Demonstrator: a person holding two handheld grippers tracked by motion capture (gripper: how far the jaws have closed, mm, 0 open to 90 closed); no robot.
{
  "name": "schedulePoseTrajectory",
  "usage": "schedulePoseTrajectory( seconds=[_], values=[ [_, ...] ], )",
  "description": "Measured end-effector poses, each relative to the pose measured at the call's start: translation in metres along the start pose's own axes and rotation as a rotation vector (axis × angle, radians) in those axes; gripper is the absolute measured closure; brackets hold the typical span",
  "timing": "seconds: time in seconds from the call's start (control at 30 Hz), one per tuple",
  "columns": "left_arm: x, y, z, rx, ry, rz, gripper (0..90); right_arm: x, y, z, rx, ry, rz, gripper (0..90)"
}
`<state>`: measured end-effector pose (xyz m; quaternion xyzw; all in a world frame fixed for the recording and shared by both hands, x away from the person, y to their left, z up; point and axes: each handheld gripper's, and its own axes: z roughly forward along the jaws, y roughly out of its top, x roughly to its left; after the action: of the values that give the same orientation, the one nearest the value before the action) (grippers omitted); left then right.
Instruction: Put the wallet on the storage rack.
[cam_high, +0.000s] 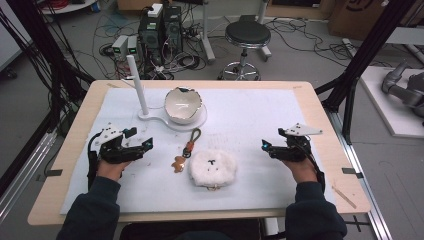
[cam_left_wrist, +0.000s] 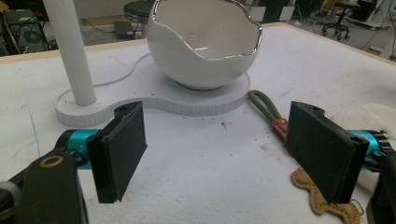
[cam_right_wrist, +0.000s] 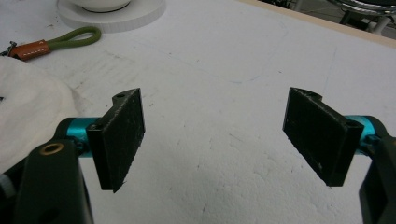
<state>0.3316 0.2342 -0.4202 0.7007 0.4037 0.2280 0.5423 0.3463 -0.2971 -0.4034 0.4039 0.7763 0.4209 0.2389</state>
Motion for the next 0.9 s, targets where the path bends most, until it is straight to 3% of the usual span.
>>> schedulePoseTrajectory(
  seconds=[0.4,0.63,0.73,0.9],
  values=[
    [-0.005,-0.001,0.007,0.013,-0.016,-0.002,20.8,0.001,-0.003,0.001,0.004,0.042,0.019,21.1],
    [-0.006,-0.001,0.008,0.014,-0.026,0.002,21.3,0.008,-0.002,0.0,0.008,0.081,-0.003,21.2],
    [-0.009,0.0,0.007,0.015,-0.03,0.008,21.3,0.015,0.0,0.001,0.009,0.107,-0.015,21.2],
    [-0.014,0.001,0.008,0.012,-0.042,0.011,21.3,0.037,0.003,0.013,0.021,0.169,-0.019,21.2]
  ],
)
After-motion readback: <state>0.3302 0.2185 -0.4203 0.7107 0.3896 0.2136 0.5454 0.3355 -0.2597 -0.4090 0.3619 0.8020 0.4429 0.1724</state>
